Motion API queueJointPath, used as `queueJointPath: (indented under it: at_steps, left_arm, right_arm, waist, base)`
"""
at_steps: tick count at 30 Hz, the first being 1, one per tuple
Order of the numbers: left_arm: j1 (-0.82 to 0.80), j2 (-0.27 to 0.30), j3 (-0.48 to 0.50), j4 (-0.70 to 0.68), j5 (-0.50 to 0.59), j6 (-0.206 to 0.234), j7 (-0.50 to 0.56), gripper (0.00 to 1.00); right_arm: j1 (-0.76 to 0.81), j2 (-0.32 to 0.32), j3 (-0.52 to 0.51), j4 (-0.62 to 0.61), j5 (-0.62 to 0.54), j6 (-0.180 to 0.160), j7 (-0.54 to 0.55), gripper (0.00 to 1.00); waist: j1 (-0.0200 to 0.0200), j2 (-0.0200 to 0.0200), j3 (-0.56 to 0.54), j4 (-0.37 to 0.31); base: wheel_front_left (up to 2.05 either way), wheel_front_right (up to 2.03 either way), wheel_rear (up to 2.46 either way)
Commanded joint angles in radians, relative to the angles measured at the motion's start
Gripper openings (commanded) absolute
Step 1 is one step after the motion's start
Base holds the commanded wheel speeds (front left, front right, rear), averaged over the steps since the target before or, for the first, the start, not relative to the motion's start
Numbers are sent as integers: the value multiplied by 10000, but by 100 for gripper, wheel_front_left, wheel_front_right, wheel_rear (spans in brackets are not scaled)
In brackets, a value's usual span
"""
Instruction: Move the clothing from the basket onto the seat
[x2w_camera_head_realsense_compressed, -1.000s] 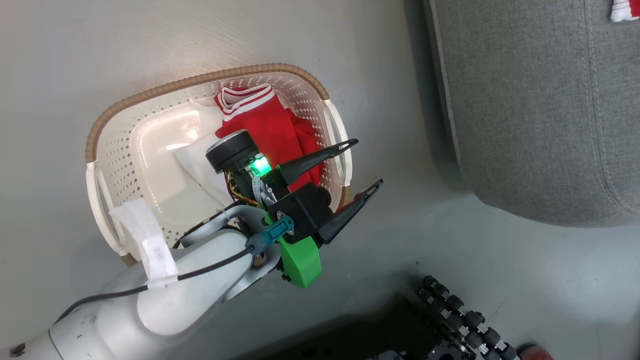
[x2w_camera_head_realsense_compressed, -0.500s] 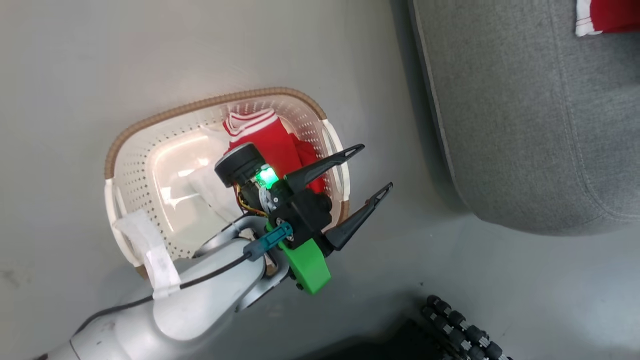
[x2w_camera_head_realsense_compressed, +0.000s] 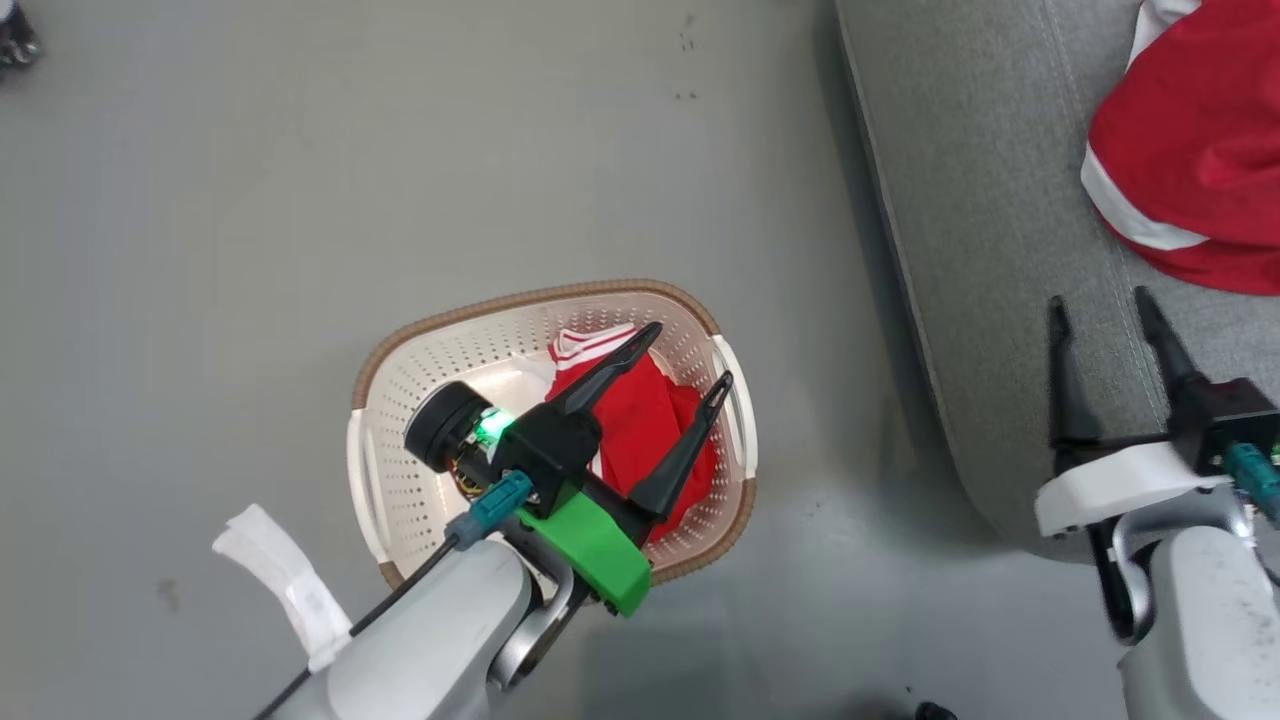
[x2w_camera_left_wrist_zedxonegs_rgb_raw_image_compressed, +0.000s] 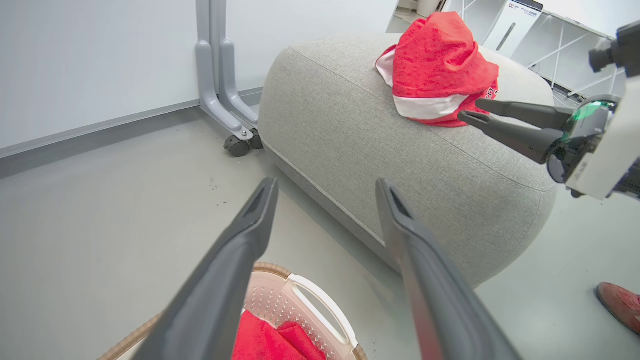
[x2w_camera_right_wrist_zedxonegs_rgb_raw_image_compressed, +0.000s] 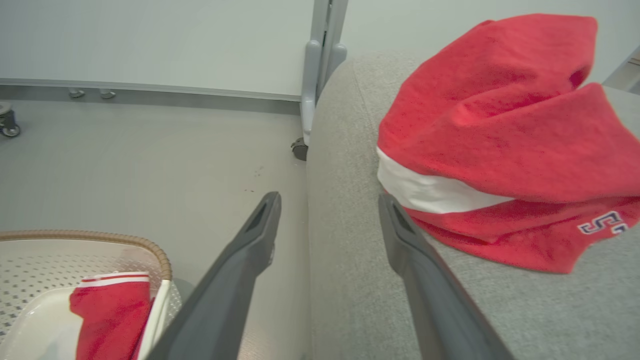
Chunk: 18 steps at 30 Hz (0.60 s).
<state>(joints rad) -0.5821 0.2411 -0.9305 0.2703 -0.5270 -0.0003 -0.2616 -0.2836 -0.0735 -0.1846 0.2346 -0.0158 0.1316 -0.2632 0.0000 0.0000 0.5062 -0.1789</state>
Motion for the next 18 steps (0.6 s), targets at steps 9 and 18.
queueJointPath:
  at_steps: [9, 18]
  left_arm:
    - [2411, -439, 2300, -311, 642, 378, -39, 100]
    - [4545, -978, 4585, -1217, 1741, 484, -28, 100]
  right_arm:
    - [761, -10, 1463, -161, 392, -18, -24, 100]
    - [1746, -77, 1854, -1344, 1005, -18, -24, 100]
  waist:
    - [0, 0, -3000, 1661]
    - [0, 0, -4527, 1782]
  base:
    - [0, 0, 0]
    - [0, 0, 0]
